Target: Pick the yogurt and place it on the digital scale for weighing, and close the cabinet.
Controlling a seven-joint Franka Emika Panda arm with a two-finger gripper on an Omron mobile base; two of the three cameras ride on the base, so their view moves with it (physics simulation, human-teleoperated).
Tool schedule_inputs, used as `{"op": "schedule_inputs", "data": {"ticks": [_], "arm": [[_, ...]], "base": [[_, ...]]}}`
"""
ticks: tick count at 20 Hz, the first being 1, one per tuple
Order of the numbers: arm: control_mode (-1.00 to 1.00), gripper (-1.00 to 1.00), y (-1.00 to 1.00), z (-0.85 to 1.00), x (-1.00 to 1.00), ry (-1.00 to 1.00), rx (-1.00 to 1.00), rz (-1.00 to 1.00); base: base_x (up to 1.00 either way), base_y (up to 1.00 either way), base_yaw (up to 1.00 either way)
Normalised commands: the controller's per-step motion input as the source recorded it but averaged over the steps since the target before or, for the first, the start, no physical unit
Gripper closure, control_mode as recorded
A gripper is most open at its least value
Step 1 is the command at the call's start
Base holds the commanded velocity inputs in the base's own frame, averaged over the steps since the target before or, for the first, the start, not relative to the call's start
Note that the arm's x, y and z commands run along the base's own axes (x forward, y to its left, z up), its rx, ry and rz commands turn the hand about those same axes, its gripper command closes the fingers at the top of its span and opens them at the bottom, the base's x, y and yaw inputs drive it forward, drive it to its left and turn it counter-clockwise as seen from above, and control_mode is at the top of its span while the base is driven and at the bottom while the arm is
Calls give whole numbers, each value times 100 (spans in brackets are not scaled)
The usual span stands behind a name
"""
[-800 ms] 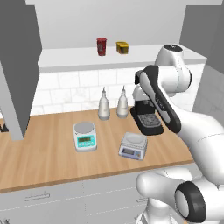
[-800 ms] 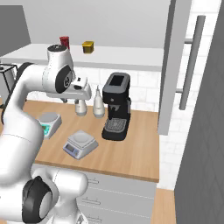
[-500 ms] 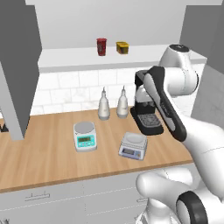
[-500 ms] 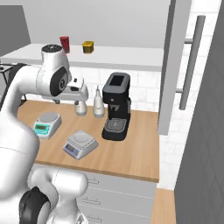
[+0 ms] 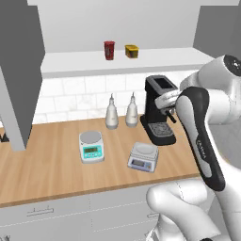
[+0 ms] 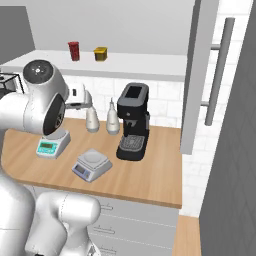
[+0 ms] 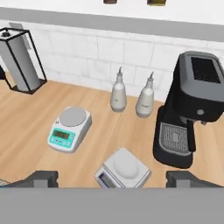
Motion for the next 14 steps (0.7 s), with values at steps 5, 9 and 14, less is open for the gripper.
{"op": "schedule_inputs", "data": {"ticks": [5,9,14], "arm": [[-100,-100,4,97,-14,-18,0,10],[-100,-100,3,87,-3,-15,0,8],[-100,-100,28,35,12,-9,0,1]], "base": [[0,0,0],[0,0,0],[0,0,0]]}}
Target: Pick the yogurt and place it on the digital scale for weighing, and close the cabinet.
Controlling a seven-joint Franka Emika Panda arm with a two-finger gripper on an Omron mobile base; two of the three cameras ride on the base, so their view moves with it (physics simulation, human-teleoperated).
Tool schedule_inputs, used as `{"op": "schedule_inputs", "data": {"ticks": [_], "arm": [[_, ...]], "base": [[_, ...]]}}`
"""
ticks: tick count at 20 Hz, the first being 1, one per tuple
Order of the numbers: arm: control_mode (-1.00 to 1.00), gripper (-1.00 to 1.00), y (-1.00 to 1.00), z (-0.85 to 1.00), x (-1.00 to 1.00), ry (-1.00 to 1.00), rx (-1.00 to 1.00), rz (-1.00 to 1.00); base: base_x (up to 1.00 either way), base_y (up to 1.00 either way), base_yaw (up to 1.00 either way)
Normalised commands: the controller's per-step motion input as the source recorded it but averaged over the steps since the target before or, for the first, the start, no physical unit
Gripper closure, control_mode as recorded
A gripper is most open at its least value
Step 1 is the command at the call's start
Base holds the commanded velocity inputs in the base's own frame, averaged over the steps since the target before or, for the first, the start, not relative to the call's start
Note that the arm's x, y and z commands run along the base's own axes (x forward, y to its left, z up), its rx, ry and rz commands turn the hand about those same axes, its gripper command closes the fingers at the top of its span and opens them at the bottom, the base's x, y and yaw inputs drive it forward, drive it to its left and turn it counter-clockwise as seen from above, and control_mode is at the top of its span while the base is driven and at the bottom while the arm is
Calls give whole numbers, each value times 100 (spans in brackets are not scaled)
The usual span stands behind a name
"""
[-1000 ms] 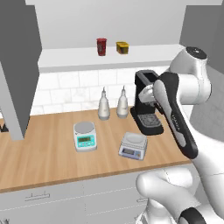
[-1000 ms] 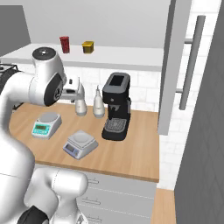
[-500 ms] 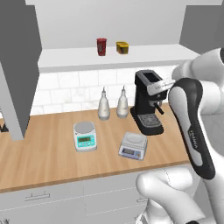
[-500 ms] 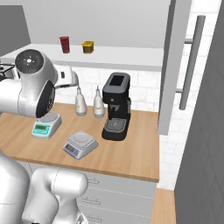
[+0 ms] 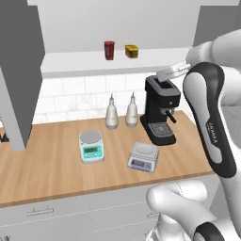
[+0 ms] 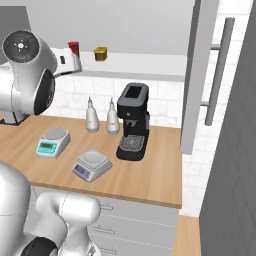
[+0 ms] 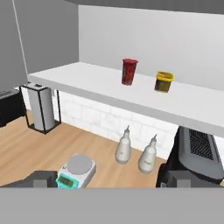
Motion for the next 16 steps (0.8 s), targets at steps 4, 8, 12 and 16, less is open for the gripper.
{"op": "schedule_inputs", "data": {"ticks": [4,8,12,16], "arm": [[-100,-100,43,36,9,-16,0,0],[-100,-100,34,7,33,-6,0,2],[-100,-100,15,1,23,-8,1,0],[-100,-100,14,0,42,-1,10,0]], "base": [[0,0,0],[0,0,0],[0,0,0],[0,0,0]]}}
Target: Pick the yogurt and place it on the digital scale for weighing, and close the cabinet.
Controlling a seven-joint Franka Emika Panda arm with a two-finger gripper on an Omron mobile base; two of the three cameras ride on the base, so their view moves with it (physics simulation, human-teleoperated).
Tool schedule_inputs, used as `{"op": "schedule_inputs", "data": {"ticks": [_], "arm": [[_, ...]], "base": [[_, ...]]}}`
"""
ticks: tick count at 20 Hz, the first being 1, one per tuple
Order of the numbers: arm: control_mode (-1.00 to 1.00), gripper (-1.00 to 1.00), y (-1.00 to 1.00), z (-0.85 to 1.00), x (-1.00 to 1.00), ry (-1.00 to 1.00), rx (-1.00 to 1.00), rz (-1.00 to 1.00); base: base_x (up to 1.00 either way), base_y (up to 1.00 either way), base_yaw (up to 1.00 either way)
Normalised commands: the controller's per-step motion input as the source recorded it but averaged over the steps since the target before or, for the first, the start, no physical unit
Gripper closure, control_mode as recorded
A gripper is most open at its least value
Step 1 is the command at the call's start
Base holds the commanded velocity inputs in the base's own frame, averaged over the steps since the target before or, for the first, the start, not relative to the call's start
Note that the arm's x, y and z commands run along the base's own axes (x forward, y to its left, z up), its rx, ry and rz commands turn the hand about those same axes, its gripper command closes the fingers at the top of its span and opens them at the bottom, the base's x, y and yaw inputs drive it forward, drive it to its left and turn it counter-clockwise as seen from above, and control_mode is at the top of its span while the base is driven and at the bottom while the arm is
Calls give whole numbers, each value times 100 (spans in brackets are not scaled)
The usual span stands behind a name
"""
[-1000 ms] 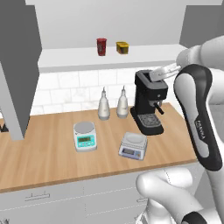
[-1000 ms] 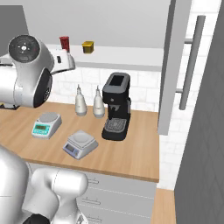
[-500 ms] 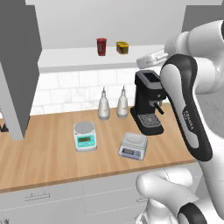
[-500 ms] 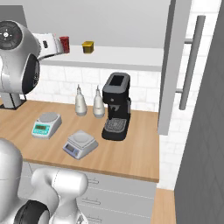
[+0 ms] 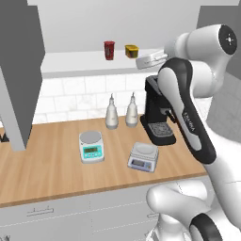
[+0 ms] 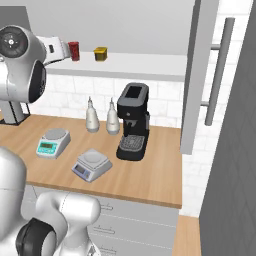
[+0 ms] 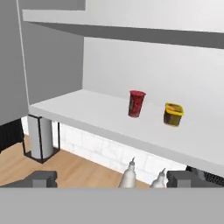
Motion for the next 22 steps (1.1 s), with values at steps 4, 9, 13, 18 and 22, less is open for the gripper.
{"op": "schedule_inputs", "data": {"ticks": [4,9,13,18,22], "arm": [[-100,-100,22,0,50,-1,4,0],[-100,-100,21,0,56,0,0,0],[-100,-100,5,0,43,0,0,0],[-100,-100,0,0,34,0,0,1],[-100,-100,0,0,35,0,0,0]], "base": [[0,0,0],[0,0,0],[0,0,0],[0,0,0],[0,0,0]]}}
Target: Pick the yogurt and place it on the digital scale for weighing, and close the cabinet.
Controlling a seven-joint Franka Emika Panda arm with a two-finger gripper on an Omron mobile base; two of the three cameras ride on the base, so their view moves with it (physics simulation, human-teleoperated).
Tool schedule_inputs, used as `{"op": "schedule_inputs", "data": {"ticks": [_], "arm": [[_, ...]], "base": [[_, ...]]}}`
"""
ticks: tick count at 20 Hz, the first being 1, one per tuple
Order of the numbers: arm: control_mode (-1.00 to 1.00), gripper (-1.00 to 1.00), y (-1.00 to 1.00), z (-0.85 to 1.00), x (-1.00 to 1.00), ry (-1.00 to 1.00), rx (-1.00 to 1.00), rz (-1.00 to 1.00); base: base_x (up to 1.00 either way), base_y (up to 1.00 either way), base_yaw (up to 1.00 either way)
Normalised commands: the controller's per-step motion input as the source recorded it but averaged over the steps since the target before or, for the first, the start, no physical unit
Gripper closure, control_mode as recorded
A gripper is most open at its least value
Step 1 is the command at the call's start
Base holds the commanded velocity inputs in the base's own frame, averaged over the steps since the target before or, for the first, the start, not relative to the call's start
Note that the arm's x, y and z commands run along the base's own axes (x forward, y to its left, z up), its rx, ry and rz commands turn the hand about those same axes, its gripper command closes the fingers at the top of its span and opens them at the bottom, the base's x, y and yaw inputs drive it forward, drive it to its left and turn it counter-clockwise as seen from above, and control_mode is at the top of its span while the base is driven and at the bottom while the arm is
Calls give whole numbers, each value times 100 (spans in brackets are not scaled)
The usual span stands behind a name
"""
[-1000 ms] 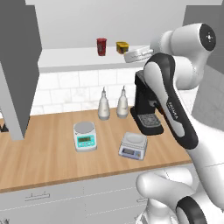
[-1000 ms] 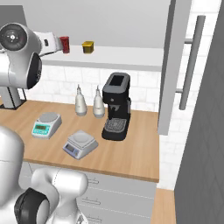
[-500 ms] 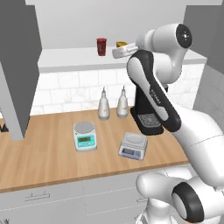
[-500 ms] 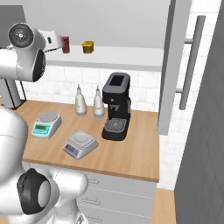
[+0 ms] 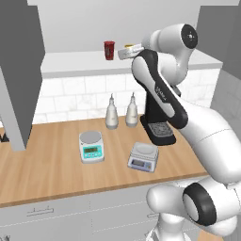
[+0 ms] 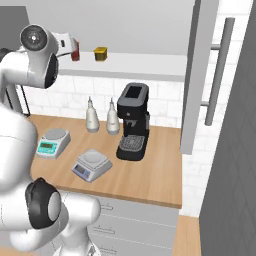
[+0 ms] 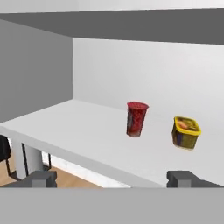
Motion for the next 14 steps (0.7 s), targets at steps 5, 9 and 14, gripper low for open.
{"op": "schedule_inputs", "data": {"ticks": [5,9,14], "arm": [[-100,-100,4,-1,44,0,0,0],[-100,-100,1,0,30,0,0,0],[-100,-100,6,0,36,0,0,0]], "base": [[0,0,0],[0,0,0],[0,0,0]]}}
